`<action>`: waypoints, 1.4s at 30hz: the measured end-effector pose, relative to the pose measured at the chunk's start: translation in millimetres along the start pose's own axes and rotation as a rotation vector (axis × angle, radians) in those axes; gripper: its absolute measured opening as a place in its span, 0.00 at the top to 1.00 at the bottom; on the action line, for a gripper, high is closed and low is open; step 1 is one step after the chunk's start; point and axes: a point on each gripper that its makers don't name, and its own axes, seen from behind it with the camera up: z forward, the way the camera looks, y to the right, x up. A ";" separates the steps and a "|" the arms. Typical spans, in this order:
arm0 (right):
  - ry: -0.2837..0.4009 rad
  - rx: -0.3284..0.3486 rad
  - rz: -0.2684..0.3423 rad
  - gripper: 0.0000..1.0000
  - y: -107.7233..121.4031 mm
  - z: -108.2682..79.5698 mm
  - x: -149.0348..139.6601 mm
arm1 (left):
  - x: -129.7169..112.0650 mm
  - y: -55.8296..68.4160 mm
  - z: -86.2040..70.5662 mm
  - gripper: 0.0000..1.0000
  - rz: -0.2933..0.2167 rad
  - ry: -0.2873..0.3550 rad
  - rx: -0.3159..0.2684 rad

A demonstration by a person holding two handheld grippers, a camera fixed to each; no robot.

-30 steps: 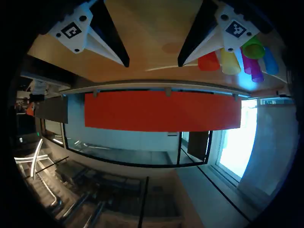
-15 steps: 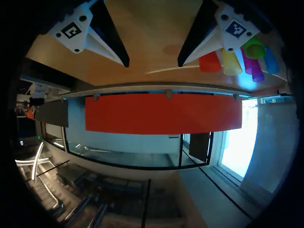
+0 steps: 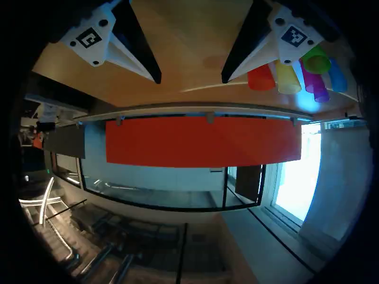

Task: Pour water

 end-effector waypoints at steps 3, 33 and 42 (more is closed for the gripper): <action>0.000 0.000 0.000 0.01 0.1 -0.4 -0.2 | 0.0 -0.3 -0.1 0.10 0.000 0.000 0.000; -0.001 -0.002 0.000 0.00 0.5 -0.1 -0.4 | 0.2 0.9 0.2 0.10 0.000 0.000 0.000; -0.001 -0.002 0.000 0.01 0.6 0.1 -0.6 | 0.0 0.7 0.0 0.09 0.000 0.000 0.000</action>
